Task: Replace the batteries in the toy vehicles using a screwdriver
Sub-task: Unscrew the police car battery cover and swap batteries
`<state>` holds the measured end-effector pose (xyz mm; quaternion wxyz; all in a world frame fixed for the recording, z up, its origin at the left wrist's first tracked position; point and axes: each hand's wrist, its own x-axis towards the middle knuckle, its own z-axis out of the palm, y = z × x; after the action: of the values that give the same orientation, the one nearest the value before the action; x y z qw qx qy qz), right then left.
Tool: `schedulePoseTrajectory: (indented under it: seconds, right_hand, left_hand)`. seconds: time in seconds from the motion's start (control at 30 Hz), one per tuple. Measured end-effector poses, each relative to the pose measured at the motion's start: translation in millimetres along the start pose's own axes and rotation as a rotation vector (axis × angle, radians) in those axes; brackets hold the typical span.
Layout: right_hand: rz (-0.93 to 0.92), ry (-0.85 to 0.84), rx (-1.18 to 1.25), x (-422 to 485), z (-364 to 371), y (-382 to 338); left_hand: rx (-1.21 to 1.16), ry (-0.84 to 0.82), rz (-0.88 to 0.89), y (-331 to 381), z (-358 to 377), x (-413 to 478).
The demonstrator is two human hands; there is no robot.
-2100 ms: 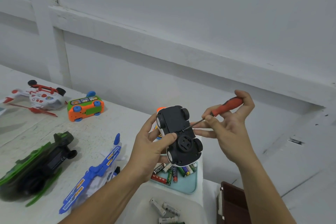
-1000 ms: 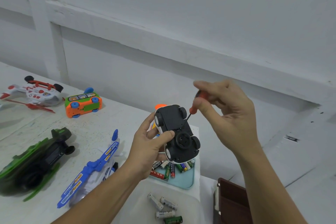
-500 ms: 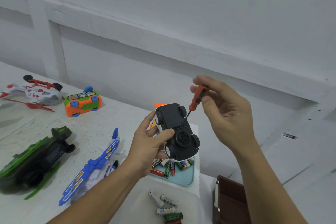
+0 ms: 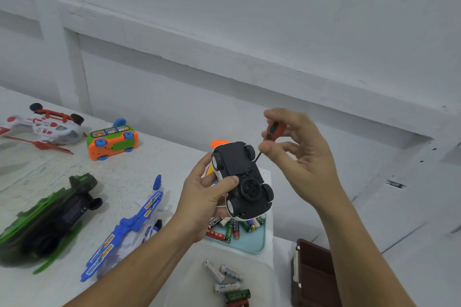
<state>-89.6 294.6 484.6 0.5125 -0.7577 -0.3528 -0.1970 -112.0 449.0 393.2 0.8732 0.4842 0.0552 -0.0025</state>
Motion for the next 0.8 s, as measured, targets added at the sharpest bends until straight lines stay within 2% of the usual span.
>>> schedulePoseTrajectory:
  seconds: [0.17, 0.3, 0.47, 0.67, 0.8]
  right_hand:
    - [-0.012, 0.048, -0.013, 0.6, -2.4, 0.9]
    - [0.011, 0.016, 0.033, -2.5, -2.7, -1.1]
    - [-0.016, 0.032, -0.031, -0.5, -4.2, -3.1]
    - [0.047, 0.003, 0.076, -2.5, -4.1, 0.6]
    - [0.014, 0.011, -0.030, -2.9, -3.5, 2.3]
  left_hand:
    - [0.000, 0.003, -0.005, 0.6, 1.9, -2.5]
    - [-0.001, -0.002, -0.008, 0.2, 2.9, -2.3]
    - [-0.001, 0.000, -0.006, -1.5, 2.6, -2.0]
    - [-0.005, -0.008, -0.009, -3.0, 2.0, 0.8]
    - [0.023, -0.022, -0.002, -3.3, 0.3, 4.0]
